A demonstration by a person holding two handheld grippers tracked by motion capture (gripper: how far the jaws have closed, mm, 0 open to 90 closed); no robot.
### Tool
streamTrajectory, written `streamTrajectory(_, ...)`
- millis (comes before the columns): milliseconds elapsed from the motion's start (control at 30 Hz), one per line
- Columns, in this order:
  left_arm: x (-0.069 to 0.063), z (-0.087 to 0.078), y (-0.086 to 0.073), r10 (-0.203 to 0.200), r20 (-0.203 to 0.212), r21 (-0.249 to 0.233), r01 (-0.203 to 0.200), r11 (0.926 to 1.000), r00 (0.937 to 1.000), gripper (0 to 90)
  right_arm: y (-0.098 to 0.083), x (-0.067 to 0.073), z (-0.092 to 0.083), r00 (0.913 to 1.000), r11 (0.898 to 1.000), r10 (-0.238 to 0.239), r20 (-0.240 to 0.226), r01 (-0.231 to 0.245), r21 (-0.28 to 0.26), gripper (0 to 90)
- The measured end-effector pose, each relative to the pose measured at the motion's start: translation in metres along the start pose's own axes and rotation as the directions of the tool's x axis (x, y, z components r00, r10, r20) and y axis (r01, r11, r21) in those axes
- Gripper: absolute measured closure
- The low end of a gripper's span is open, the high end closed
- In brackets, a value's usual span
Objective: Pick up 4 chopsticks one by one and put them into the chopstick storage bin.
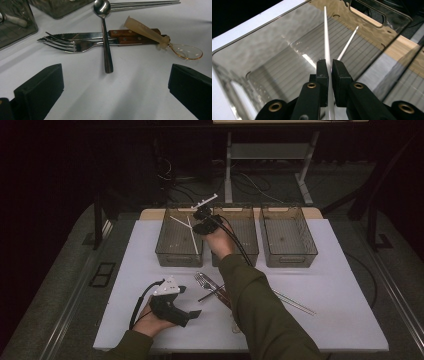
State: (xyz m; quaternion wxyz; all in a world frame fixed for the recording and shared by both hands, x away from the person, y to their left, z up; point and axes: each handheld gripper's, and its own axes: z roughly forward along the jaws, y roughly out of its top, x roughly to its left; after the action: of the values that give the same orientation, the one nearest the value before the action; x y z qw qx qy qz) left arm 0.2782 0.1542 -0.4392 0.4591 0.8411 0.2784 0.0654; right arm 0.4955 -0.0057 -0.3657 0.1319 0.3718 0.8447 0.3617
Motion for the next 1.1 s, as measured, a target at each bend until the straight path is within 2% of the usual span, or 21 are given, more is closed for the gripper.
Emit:
streamTrajectory(200,0.000,-0.001,0.000,0.002,0.002,-0.004,-0.002,1.0000,1.0000,0.0,0.006,0.006,0.016,0.9998,1.000,0.007,0.017,-0.007,0.009,84.1)
streamTrajectory(300,0.000,0.000,0.000,0.002,0.004,-0.005,-0.002,1.0000,1.0000,0.0,0.007,0.009,0.020,0.9998,1.000,0.010,0.020,-0.010,-0.012,82.5)
streamTrajectory(367,0.000,0.000,0.000,0.002,0.005,-0.006,-0.002,1.0000,1.0000,0.0,0.007,0.011,0.020,0.9997,0.999,0.023,0.012,-0.022,-0.032,72.3)
streamTrajectory(467,0.000,0.000,0.001,0.003,0.005,-0.005,-0.003,1.0000,1.0000,0.0,0.008,0.011,0.017,0.9998,0.999,0.018,-0.006,-0.018,-0.040,65.4)
streamTrajectory(600,0.000,0.000,0.001,0.002,0.003,-0.005,-0.002,1.0000,1.0000,0.0,0.008,0.010,0.011,0.9995,1.000,0.010,-0.030,-0.011,-0.026,59.8)
streamTrajectory(800,0.000,0.000,0.001,0.009,0.000,0.002,-0.009,1.0000,1.0000,0.0,0.004,0.005,-0.009,0.9966,0.999,0.002,-0.082,-0.006,-0.050,53.1)
streamTrajectory(967,0.000,0.000,0.001,0.004,0.002,-0.004,-0.003,1.0000,1.0000,0.0,-0.007,-0.003,-0.029,0.9922,0.997,-0.011,-0.124,0.001,-0.078,51.4)
streamTrajectory(1100,0.000,0.000,0.001,0.009,0.000,0.002,-0.009,1.0000,1.0000,0.0,-0.018,-0.008,-0.046,0.9905,0.995,-0.026,-0.135,0.013,-0.098,47.4)
